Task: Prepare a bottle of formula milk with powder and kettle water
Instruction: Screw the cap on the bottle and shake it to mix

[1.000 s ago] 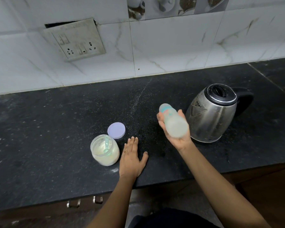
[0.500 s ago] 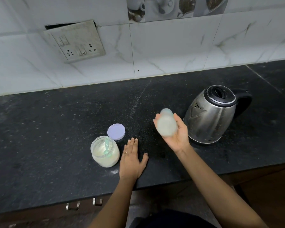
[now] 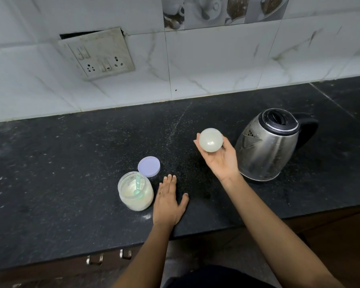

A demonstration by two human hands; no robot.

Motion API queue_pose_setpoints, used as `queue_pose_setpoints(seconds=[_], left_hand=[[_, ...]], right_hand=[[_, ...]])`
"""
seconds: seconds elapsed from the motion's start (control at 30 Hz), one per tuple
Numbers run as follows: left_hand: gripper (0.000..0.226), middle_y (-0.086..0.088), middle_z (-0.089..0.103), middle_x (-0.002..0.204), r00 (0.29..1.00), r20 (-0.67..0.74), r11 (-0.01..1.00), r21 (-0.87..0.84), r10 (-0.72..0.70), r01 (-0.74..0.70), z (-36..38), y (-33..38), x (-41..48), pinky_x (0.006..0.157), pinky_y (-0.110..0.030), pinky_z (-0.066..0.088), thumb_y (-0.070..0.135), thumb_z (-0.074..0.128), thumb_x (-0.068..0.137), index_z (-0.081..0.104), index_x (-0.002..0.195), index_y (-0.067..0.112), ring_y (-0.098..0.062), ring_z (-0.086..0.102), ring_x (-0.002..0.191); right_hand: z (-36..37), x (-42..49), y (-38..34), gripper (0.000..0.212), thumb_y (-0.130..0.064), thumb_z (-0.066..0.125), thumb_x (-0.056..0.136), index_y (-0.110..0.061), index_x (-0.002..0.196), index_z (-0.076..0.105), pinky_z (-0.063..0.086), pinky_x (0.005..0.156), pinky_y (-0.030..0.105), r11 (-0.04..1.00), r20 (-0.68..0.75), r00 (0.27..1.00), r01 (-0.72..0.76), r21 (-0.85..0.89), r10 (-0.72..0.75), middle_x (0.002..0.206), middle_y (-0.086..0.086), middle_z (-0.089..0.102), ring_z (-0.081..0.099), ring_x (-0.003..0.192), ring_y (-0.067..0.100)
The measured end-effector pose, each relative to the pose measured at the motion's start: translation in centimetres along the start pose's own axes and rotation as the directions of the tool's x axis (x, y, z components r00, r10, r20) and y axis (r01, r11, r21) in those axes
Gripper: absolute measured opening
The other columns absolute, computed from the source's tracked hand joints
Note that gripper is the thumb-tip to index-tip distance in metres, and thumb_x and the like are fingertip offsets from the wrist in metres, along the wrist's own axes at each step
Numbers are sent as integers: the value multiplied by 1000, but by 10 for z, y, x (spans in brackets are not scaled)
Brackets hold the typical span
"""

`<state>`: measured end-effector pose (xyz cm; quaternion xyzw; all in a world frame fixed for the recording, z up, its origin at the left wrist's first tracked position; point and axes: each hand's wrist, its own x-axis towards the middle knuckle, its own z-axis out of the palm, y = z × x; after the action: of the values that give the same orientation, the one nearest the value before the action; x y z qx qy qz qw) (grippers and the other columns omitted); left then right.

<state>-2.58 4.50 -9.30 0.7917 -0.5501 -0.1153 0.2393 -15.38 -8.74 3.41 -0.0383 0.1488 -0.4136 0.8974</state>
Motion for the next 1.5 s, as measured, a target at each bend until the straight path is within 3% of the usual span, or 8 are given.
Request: queue_pose_setpoints(seconds=[0.1, 0.33, 0.5, 0.77, 0.87, 0.97, 1.1, 1.5], left_hand=[[70, -2, 18, 160, 1000, 8, 1000, -10, 2, -2, 0, 1, 0, 118, -23, -5, 46, 45, 94, 21, 152, 15, -13, 8, 148], [69, -2, 19, 159, 1000, -6, 1000, -17, 3, -3, -1, 2, -1, 117, -22, -6, 44, 47, 94, 22, 152, 15, -13, 9, 148], [69, -3, 20, 159, 1000, -12, 1000, -16, -5, 5, -1, 2, -1, 117, -23, -5, 43, 48, 94, 23, 151, 15, -14, 10, 148], [69, -2, 20, 159, 1000, -16, 1000, -12, -5, 5, -2, 2, -1, 117, -22, -5, 44, 47, 94, 23, 152, 15, -13, 10, 148], [69, -3, 21, 159, 1000, -13, 1000, -8, 2, -2, -2, 2, -2, 118, -23, -4, 44, 47, 94, 23, 152, 15, -14, 10, 148], [69, -3, 21, 159, 1000, -14, 1000, -6, 4, -4, -1, 2, -1, 118, -24, -3, 44, 48, 94, 23, 151, 14, -14, 11, 148], [69, -3, 20, 159, 1000, -9, 1000, -2, 0, 0, -1, 1, -1, 118, -24, -3, 44, 47, 94, 23, 151, 14, -14, 10, 148], [69, -3, 22, 159, 1000, -9, 1000, -15, -2, 2, -2, 2, -1, 117, -21, -5, 43, 49, 93, 24, 151, 14, -13, 10, 148]], right_hand=[[2, 0, 7, 102, -2, 89, 48, -4, 139, 43, 58, 68, 50, 996, -107, 993, -41, 74, 49, 124, 25, 56, 64, 100, 41], [28, 4, 14, 72, -44, 72, 81, -2, 133, 43, 59, 64, 53, 977, -254, 961, -54, 209, 107, 132, 31, 41, 52, 107, 45], [32, 1, 11, 61, -35, 70, 85, -1, 129, 44, 56, 83, 51, 977, -263, 955, -88, 195, 138, 127, 34, 41, 53, 101, 48], [27, 5, 9, 43, -31, 65, 90, -4, 121, 50, 60, 62, 48, 998, -325, 944, -57, -8, 51, 128, 27, 52, 62, 102, 39], [-2, 6, 10, 71, -25, 80, 75, 0, 131, 44, 60, 58, 44, 977, -150, 965, -210, 32, 213, 116, 25, 57, 67, 89, 36], [-8, -3, 14, 81, -35, 86, 65, 1, 122, 42, 58, 51, 36, 933, 80, 952, -268, -239, 294, 100, 17, 65, 68, 70, 23], [-21, 4, 15, 63, -28, 78, 74, -1, 122, 46, 59, 62, 43, 996, -7, 998, -62, -61, 62, 99, 20, 62, 70, 78, 29], [-5, -1, 14, 69, -24, 74, 79, -1, 132, 37, 59, 66, 42, 976, 117, 977, -164, -141, 181, 115, 22, 56, 65, 82, 30]])
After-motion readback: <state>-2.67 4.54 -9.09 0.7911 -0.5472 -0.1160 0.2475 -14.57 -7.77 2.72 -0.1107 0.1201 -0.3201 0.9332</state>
